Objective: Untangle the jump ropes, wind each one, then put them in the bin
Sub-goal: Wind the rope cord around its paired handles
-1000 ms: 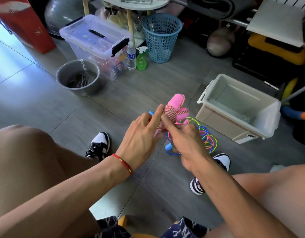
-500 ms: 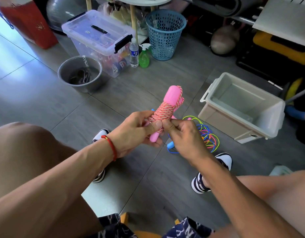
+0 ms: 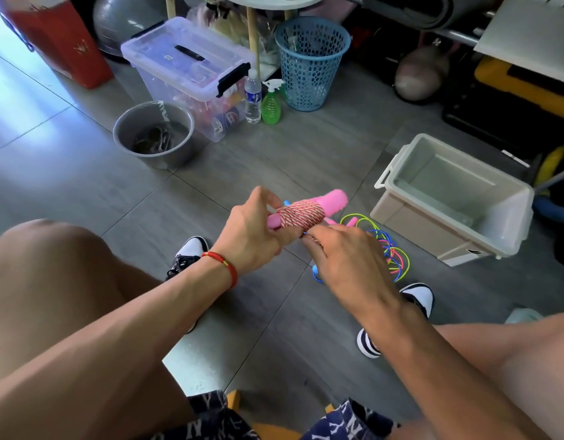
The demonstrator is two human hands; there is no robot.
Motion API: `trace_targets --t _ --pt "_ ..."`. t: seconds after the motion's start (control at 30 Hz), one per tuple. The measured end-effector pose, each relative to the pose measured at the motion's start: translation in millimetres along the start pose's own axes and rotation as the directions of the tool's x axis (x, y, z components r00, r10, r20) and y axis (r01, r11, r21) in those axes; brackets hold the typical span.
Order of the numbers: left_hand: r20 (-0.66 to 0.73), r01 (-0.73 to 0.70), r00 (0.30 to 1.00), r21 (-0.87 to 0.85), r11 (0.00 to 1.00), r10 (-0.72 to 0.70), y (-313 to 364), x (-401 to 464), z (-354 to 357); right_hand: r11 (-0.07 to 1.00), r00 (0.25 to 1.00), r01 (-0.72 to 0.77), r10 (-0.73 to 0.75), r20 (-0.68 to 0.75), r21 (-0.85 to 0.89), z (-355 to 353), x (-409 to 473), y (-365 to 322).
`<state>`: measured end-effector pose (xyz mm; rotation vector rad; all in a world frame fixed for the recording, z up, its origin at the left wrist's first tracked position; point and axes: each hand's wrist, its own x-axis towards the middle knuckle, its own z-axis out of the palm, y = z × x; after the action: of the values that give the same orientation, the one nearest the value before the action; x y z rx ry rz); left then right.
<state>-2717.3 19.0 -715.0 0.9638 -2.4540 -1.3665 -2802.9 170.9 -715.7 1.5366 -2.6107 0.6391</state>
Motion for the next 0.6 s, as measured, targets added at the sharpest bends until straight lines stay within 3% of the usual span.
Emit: trace_targets --t 0.1,0.17,0.23,0.3,0.4,0.5,0.6 --pt "0.0 -0.105 0.994 0.098 0.99 0.105 0.7 2.6 -3.3 0.997 0.995 0.005 0.002 -0.096 0.071 -7.3 1.7 0.6" --pt "0.039 -0.232 0.973 0.109 0.967 0.229 0.7 4.0 -3.8 0.951 0.986 -0.112 0.142 -0.086 0.289 -12.2 2.0 1.0" --pt "0.077 -0.292 0.955 0.067 0.954 0.287 1.8 3.3 -3.6 0.778 0.944 -0.287 0.328 0.028 0.56 -18.3 3.9 0.5" --pt "0.128 -0.263 0.955 -0.045 0.964 0.267 2.9 3.2 -4.7 0.555 0.882 -0.414 0.439 0.169 0.721 -24.0 6.2 0.9" --pt "0.153 -0.244 0.951 -0.159 0.957 0.268 5.2 4.1 -9.8 0.396 0.857 -0.444 0.449 0.252 0.804 -28.8 7.8 1.8" --pt "0.125 -0.233 0.959 -0.166 0.958 0.254 9.0 3.0 -16.2 0.254 0.842 -0.447 0.444 0.307 0.858 -29.3 7.4 0.1" --pt "0.211 -0.206 0.939 -0.288 0.935 0.272 11.7 -1.5 -15.9 0.116 0.829 -0.438 0.434 0.351 0.891 -31.0 8.9 0.1"
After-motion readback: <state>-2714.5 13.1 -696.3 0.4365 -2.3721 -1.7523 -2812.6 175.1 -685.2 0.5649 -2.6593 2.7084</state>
